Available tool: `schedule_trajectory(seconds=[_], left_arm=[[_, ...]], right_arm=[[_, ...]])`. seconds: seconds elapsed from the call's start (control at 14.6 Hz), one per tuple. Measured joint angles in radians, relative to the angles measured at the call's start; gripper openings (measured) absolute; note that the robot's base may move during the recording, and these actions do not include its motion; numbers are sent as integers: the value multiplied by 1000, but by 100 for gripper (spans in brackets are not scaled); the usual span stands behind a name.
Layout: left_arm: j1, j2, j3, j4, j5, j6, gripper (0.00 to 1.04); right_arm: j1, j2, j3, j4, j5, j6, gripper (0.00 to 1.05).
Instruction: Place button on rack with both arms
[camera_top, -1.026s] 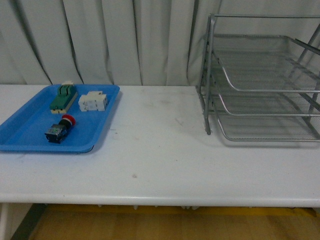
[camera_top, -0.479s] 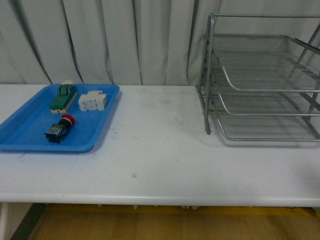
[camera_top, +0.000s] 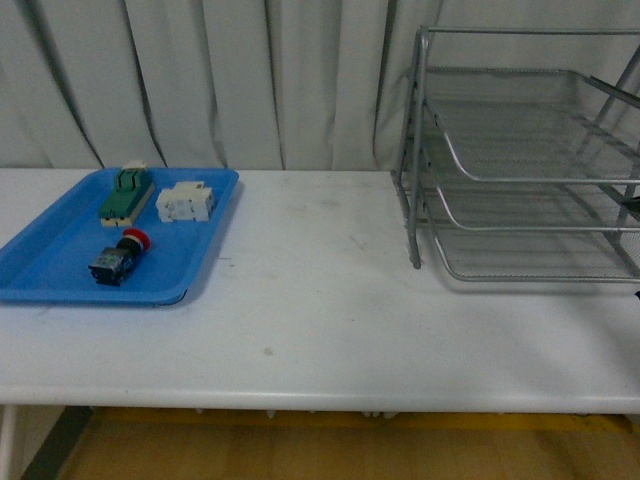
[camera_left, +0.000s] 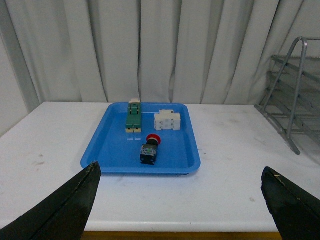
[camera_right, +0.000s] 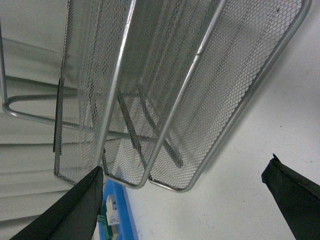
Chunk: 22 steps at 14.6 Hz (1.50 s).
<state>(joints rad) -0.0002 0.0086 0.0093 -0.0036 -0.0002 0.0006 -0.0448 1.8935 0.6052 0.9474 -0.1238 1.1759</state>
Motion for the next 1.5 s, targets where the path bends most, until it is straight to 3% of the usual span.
schedule_trajectory(seconds=[0.62,0.82,0.96,1.23,1.37,1.5], left_arm=[[0,0,0,0,0,0,98],[0,0,0,0,0,0,98],[0,0,0,0,0,0,98],[0,0,0,0,0,0,98],[0,0,0,0,0,0,98],[0,0,0,0,0,0,98]], right_arm=[[47,269,348,-122,38,16,96],[69,338,429,-141,63,22,72],[85,392,484,-145,90,32,48],[89,381,417,-19,96,110,10],[81,326,254,105,71,245,4],[77,262,70,224,48,260,3]])
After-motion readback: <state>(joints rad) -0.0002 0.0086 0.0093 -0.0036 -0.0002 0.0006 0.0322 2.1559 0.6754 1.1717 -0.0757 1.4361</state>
